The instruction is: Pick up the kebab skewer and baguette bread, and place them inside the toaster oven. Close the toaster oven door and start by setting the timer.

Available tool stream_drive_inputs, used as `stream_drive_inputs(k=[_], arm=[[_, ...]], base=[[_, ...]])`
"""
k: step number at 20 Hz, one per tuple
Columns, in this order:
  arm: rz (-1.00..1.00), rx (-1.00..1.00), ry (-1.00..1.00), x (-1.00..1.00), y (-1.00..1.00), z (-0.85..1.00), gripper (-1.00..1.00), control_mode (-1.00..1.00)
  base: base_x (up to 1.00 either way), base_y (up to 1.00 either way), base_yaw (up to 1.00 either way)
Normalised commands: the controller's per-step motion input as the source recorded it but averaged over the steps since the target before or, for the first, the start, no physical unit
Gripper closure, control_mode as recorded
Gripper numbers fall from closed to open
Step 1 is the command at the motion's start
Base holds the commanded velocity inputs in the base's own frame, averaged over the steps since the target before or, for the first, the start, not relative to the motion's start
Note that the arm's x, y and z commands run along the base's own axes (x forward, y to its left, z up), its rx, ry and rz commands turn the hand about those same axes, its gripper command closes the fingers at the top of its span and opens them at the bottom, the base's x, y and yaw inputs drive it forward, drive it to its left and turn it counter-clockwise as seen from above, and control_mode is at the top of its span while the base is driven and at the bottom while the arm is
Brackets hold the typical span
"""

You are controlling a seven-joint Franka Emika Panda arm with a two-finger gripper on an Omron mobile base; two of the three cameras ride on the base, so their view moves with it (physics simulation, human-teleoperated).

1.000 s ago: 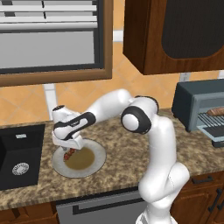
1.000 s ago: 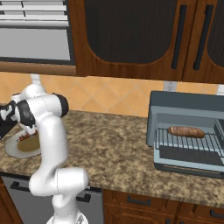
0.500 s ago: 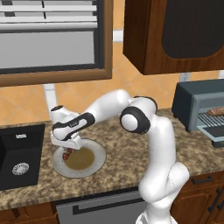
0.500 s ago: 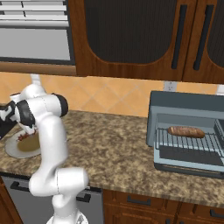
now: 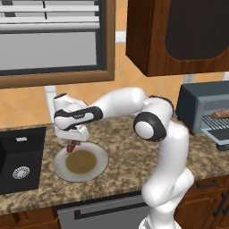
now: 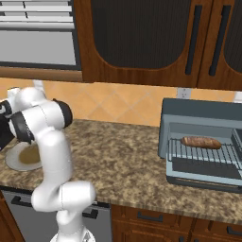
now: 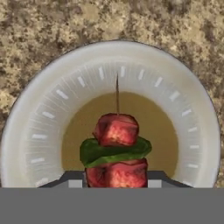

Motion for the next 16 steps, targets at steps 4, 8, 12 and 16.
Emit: stream_drive_inputs(k=[4, 8, 12, 16], arm=[[0.0, 0.03, 0.0, -0.81, -0.95, 0.77, 1.0, -1.0], [-0.07, 0.02, 0.0, -0.88, -1.0, 0.53, 1.0, -1.0], [-0.15, 0.02, 0.0, -0.55, -1.0, 0.6, 1.0, -1.0], [-0.2, 0.01, 0.0, -0.34, -1.0, 0.46, 1.0, -1.0]], base=[[0.0, 0.0, 0.0], [0.0, 0.0, 0.0], [0.0, 0.0, 0.0], [0.0, 0.0, 0.0]])
